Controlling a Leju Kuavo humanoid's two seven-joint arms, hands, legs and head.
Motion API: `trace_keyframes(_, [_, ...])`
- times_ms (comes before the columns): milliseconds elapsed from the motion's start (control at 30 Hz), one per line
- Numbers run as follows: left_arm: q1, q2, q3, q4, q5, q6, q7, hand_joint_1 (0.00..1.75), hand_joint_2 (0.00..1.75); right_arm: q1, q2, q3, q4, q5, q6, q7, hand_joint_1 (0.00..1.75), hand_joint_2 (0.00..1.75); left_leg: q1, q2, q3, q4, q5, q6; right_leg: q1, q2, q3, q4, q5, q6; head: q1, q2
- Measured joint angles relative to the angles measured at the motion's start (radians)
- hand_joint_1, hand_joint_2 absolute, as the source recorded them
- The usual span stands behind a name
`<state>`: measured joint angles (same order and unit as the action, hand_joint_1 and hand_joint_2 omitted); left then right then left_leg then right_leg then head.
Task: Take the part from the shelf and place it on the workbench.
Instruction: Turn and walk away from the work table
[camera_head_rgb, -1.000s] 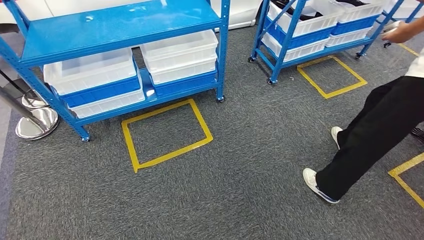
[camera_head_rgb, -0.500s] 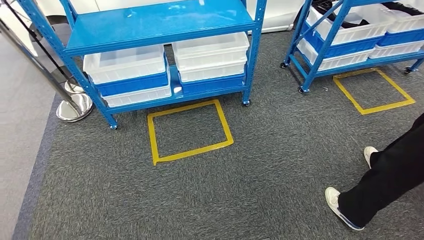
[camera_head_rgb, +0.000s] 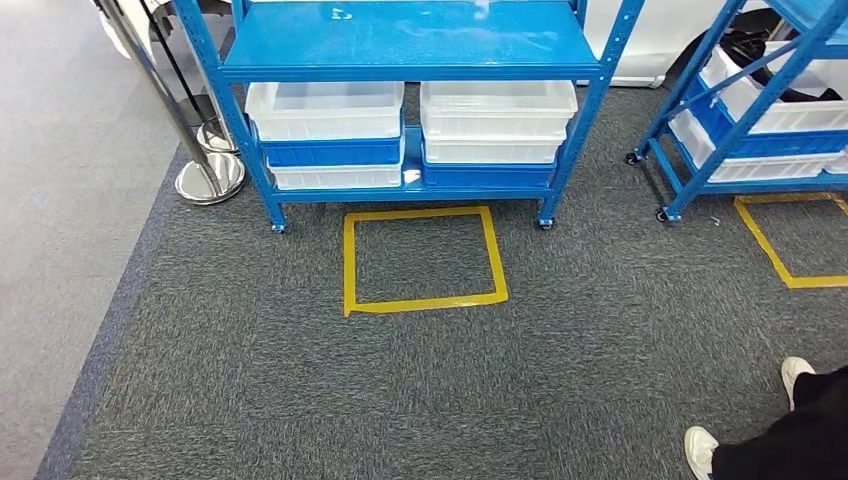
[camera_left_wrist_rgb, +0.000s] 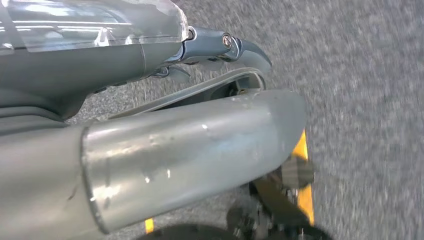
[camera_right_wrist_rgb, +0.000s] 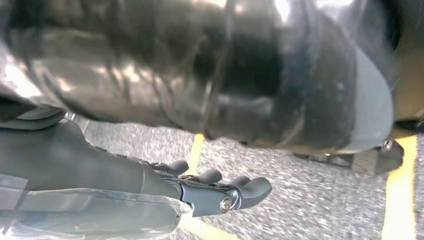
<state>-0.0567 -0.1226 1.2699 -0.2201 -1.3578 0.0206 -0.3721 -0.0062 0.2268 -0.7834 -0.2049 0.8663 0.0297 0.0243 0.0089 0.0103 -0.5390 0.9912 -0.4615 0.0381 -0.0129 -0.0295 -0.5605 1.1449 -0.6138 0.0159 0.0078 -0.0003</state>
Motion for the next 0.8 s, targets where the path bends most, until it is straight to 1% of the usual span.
trace_keyframes(33, [-0.001, 0.0, 0.0, 0.0, -0.002, 0.0, 0.0, 0.0, 0.0, 0.001, 0.0, -0.001, 0.0, 0.0, -0.001, 0.0, 0.0, 0.0, -0.001, -0.01, -0.001, 0.001, 0.0, 0.003, -0.001, 0.016, -0.037, 0.069, -0.029, 0.001, 0.0, 0.0])
trace_keyframes(67, [-0.002, 0.0, 0.0, 0.0, -0.003, 0.0, 0.0, 0.0, 0.0, 0.001, -0.001, -0.002, 0.0, -0.001, -0.006, -0.001, 0.0, 0.0, -0.002, -0.02, -0.001, 0.001, -0.001, 0.005, -0.001, 0.022, -0.067, 0.123, -0.043, 0.001, 0.0, 0.0])
trace_keyframes(100, [-0.002, 0.0, 0.0, 0.0, -0.003, -0.003, -0.001, 0.0, 0.0, 0.002, -0.001, -0.005, 0.0, -0.004, -0.013, -0.002, 0.0, 0.0, -0.003, -0.03, 0.0, 0.002, -0.004, 0.006, -0.001, 0.025, -0.086, 0.148, -0.037, 0.001, 0.0, 0.0])
trace_keyframes(133, [-0.001, 0.0, 0.0, 0.0, 0.0, -0.005, -0.002, 0.0, 0.0, 0.002, -0.001, -0.009, 0.0, -0.008, -0.022, -0.005, 0.0, 0.0, -0.003, -0.04, 0.003, 0.003, -0.009, 0.006, -0.001, 0.026, -0.086, 0.132, -0.009, 0.001, 0.0, 0.0])
trace_keyframes(167, [0.001, 0.0, 0.001, 0.0, 0.003, -0.009, -0.004, 0.0, 0.0, 0.002, -0.001, -0.013, 0.0, -0.011, -0.031, -0.008, 0.0, 0.0, -0.003, -0.048, 0.007, 0.005, -0.015, 0.005, -0.001, 0.027, -0.067, 0.079, 0.034, -0.001, 0.0, 0.0])
trace_keyframes(200, [0.002, 0.0, 0.001, 0.0, 0.006, -0.012, -0.006, 0.0, 0.0, 0.003, -0.001, -0.017, 0.0, -0.013, -0.037, -0.01, 0.0, 0.0, -0.003, -0.054, 0.011, 0.007, -0.023, 0.003, -0.001, 0.03, -0.041, 0.013, 0.075, -0.003, 0.0, 0.0])
trace_keyframes(233, [0.003, 0.0, 0.002, 0.0, 0.007, -0.014, -0.008, 0.0, 0.0, 0.004, -0.001, -0.02, 0.0, -0.014, -0.04, -0.012, 0.0, 0.0, -0.003, -0.058, 0.014, 0.008, -0.029, 0.001, -0.001, 0.033, -0.019, -0.042, 0.106, -0.005, 0.0, 0.0])
trace_keyframes(267, [0.003, 0.0, 0.002, 0.0, 0.008, -0.015, -0.009, 0.0, 0.0, 0.004, -0.001, -0.021, 0.0, -0.014, -0.041, -0.012, 0.0, 0.0, -0.003, -0.059, 0.016, 0.01, -0.032, -0.001, -0.001, 0.036, -0.003, -0.079, 0.122, -0.006, 0.0, 0.0])
trace_keyframes(300, [0.003, 0.0, 0.002, 0.0, 0.008, -0.016, -0.01, 0.0, 0.0, 0.005, -0.001, -0.022, 0.0, -0.014, -0.041, -0.012, 0.0, 0.0, -0.003, -0.059, 0.016, 0.011, -0.034, -0.002, -0.001, 0.038, 0.002, -0.092, 0.126, -0.007, 0.0, 0.0])
trace_keyframes(367, [0.003, 0.0, 0.002, 0.0, 0.008, -0.016, -0.01, 0.0, 0.0, 0.005, -0.001, -0.022, 0.0, -0.014, -0.041, -0.012, 0.0, 0.0, -0.003, -0.059, 0.016, 0.011, -0.035, -0.002, -0.001, 0.039, 0.004, -0.094, 0.123, -0.008, 0.0, 0.0])
trace_keyframes(400, [0.003, 0.0, 0.002, 0.0, 0.008, -0.017, -0.01, 0.0, 0.0, 0.004, -0.001, -0.023, 0.0, -0.014, -0.041, -0.012, 0.0, 0.0, -0.005, -0.06, 0.017, 0.012, -0.04, -0.007, 0.0, 0.041, 0.007, -0.099, 0.115, -0.011, 0.0, 0.0])
trace_keyframes(433, [0.003, 0.0, 0.003, 0.0, 0.007, -0.019, -0.011, 0.0, 0.0, 0.004, 0.0, -0.025, 0.0, -0.014, -0.041, -0.013, 0.0, 0.0, -0.005, -0.056, 0.021, 0.02, -0.047, -0.017, 0.0, 0.041, 0.019, -0.108, 0.104, -0.02, 0.0, 0.0])
trace_keyframes(467, [0.002, 0.0, 0.003, 0.0, 0.007, -0.02, -0.011, 0.0, 0.0, 0.004, 0.0, -0.026, 0.0, -0.013, -0.041, -0.014, 0.0, 0.0, -0.006, -0.048, 0.017, 0.043, -0.06, -0.028, -0.001, 0.039, 0.034, -0.117, 0.092, -0.031, 0.0, 0.0])
trace_keyframes(500, [0.001, 0.0, 0.004, -0.001, 0.006, -0.021, -0.011, 0.0, 0.0, 0.005, 0.001, -0.028, 0.0, -0.013, -0.04, -0.015, 0.0, 0.0, -0.005, -0.039, -0.001, 0.087, -0.08, -0.041, -0.001, 0.035, 0.052, -0.126, 0.08, -0.042, -0.001, 0.0])
trace_keyframes(533, [0.0, 0.0, 0.004, -0.001, 0.006, -0.022, -0.011, 0.0, 0.0, 0.007, 0.002, -0.028, 0.0, -0.013, -0.039, -0.015, 0.0, 0.0, -0.003, -0.028, -0.034, 0.151, -0.102, -0.051, -0.002, 0.03, 0.07, -0.133, 0.07, -0.05, -0.001, 0.0])
trace_keyframes(567, [0.0, 0.0, 0.004, -0.001, 0.006, -0.022, -0.011, 0.0, 0.0, 0.008, 0.002, -0.029, 0.0, -0.013, -0.038, -0.015, 0.0, 0.0, -0.001, -0.022, -0.085, 0.226, -0.123, -0.056, -0.003, 0.026, 0.083, -0.135, 0.06, -0.052, -0.001, 0.0])
trace_keyframes(600, [0.001, 0.0, 0.004, -0.001, 0.006, -0.022, -0.01, 0.0, 0.0, 0.009, 0.002, -0.03, 0.0, -0.012, -0.038, -0.015, 0.0, 0.0, 0.001, -0.02, -0.138, 0.29, -0.131, -0.059, -0.003, 0.024, 0.097, -0.136, 0.047, -0.051, -0.001, 0.0])
trace_keyframes(633, [0.003, 0.0, 0.004, -0.001, 0.006, -0.022, -0.01, 0.0, 0.0, 0.01, 0.002, -0.031, 0.0, -0.012, -0.038, -0.015, 0.0, 0.0, 0.003, -0.018, -0.179, 0.325, -0.119, -0.061, -0.003, 0.022, 0.113, -0.137, 0.034, -0.05, -0.001, 0.0])
trace_keyframes(667, [0.006, 0.0, 0.004, -0.001, 0.006, -0.022, -0.009, 0.0, 0.0, 0.01, 0.002, -0.033, 0.0, -0.012, -0.038, -0.014, 0.0, 0.0, 0.003, -0.017, -0.202, 0.32, -0.083, -0.06, -0.004, 0.022, 0.132, -0.138, 0.019, -0.048, -0.001, 0.0])
trace_keyframes(700, [0.009, 0.0, 0.004, -0.001, 0.006, -0.022, -0.009, 0.0, 0.0, 0.011, 0.003, -0.034, 0.0, -0.012, -0.038, -0.014, 0.0, 0.0, 0.003, -0.016, -0.205, 0.273, -0.026, -0.057, -0.005, 0.022, 0.154, -0.141, 0.003, -0.045, -0.001, 0.0])
trace_keyframes(733, [0.013, 0.0, 0.004, -0.001, 0.005, -0.021, -0.009, 0.0, 0.0, 0.012, 0.003, -0.035, 0.0, -0.012, -0.037, -0.014, 0.0, 0.0, 0.002, -0.014, -0.195, 0.207, 0.034, -0.052, -0.005, 0.021, 0.176, -0.145, -0.013, -0.042, -0.001, 0.0])
trace_keyframes(767, [0.015, 0.0, 0.004, -0.001, 0.005, -0.021, -0.009, 0.0, 0.0, 0.012, 0.003, -0.036, 0.0, -0.012, -0.037, -0.014, 0.0, 0.0, -0.003, -0.012, -0.179, 0.156, 0.073, -0.046, -0.004, 0.021, 0.197, -0.151, -0.028, -0.036, -0.001, 0.0])
trace_keyframes(800, [0.017, 0.0, 0.005, -0.001, 0.005, -0.02, -0.009, 0.0, 0.0, 0.013, 0.003, -0.037, 0.0, -0.012, -0.037, -0.014, 0.0, 0.0, -0.007, -0.009, -0.162, 0.117, 0.089, -0.037, -0.004, 0.02, 0.215, -0.159, -0.04, -0.029, -0.001, 0.0])
